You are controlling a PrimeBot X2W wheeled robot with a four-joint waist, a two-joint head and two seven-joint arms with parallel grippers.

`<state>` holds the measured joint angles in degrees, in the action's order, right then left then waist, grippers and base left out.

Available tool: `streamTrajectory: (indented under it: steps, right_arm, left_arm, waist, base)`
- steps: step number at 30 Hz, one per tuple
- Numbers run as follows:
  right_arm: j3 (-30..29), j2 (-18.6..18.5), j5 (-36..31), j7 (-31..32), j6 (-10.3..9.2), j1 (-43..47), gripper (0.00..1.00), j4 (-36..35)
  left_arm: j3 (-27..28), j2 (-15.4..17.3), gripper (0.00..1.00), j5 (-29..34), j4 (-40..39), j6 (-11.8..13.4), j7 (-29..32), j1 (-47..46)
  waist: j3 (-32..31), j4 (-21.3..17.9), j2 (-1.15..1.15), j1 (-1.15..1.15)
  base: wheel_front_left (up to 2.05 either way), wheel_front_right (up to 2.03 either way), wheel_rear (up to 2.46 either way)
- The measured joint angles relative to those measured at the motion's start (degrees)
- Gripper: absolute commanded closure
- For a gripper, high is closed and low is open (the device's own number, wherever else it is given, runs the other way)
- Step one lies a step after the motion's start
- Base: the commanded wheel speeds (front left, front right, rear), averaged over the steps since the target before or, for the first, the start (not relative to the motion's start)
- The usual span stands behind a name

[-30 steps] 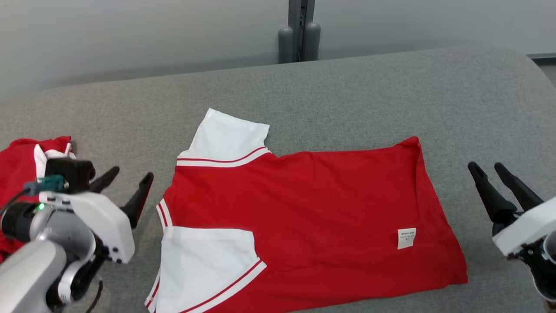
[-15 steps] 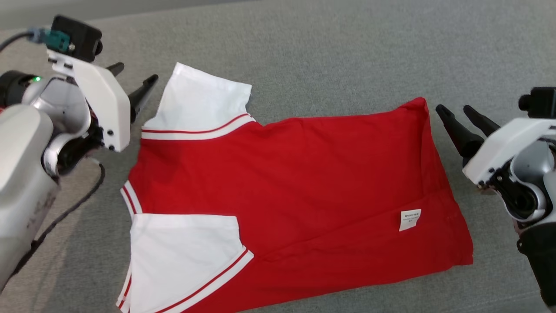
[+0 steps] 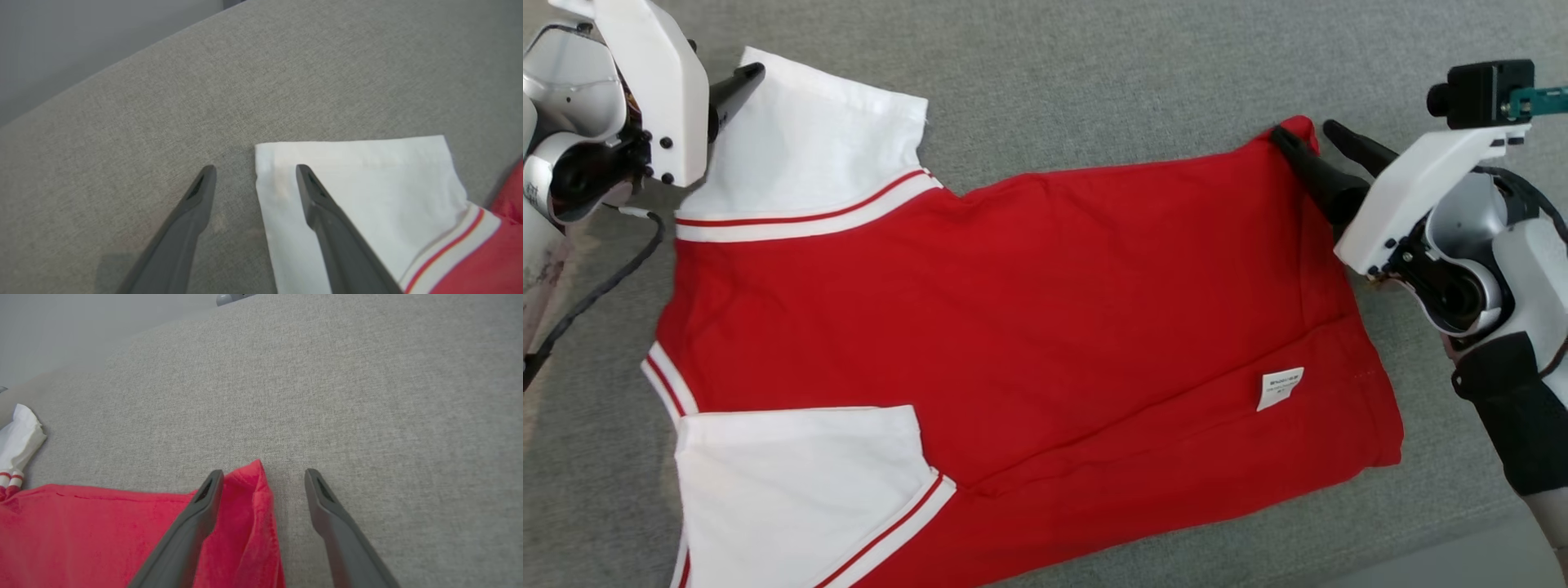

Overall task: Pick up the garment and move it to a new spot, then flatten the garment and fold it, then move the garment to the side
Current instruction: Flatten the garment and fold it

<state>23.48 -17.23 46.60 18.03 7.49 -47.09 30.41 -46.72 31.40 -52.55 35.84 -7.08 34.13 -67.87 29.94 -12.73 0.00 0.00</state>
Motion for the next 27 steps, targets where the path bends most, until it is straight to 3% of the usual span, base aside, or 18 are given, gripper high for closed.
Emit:
streamTrajectory:
  steps: [7,9,10,11,12,13,27]
  right_arm:
    - [4.44,0.71,2.78,-1.12,0.0,-2.87,0.0,1.23]
    - [5.44,0.57,3.48,-1.74,0.0,-3.28,0.2,1.51]
    - [5.97,0.48,3.89,-2.01,-0.01,-3.46,0.53,1.67]
    - [6.48,0.35,4.26,-2.15,0.0,-3.62,0.7,1.81]
    - [6.94,0.26,4.65,-2.32,0.0,-3.8,0.97,1.94]
    - [7.42,0.14,4.99,-2.61,0.0,-3.89,1.0,2.07]
    - [10.66,-2.4,10.38,-7.5,0.0,-3.58,1.0,5.44]
  left_arm:
    - [-2.27,-0.02,0.0,-0.81,2.5,-0.34,1.04,-2.27]
    - [-2.71,-0.12,0.0,-0.93,3.01,-0.34,0.54,-2.79]
    - [-2.87,-0.21,0.0,-1.08,3.24,-0.34,0.26,-2.82]
    - [-3.07,-0.24,0.19,-1.24,3.47,-0.34,0.03,-2.87]
    - [-3.32,-0.27,0.65,-1.6,3.68,-0.34,0.04,-2.99]
    - [-3.61,-0.32,1.0,-1.91,3.72,-0.34,0.05,-3.03]
    - [-6.32,0.47,1.0,-9.67,0.71,-0.34,-3.6,-1.33]
  waist:
    - [2.59,-1.93,0.0,0.0]
    - [2.82,-2.14,0.0,0.0]
    - [2.85,-2.17,0.0,0.0]
    - [2.82,-2.17,0.0,0.0]
    - [2.78,-2.16,0.0,0.0]
    - [2.7,-2.11,0.0,0.0]
    - [-2.39,-0.32,0.0,0.0]
  base:
    - [0.0,0.0,0.0]
    - [0.0,0.0,0.0]
    - [0.0,0.0,0.0]
    - [0.0,0.0,0.0]
    - [0.0,0.0,0.0]
    - [0.0,0.0,0.0]
    - [0.0,0.0,0.0]
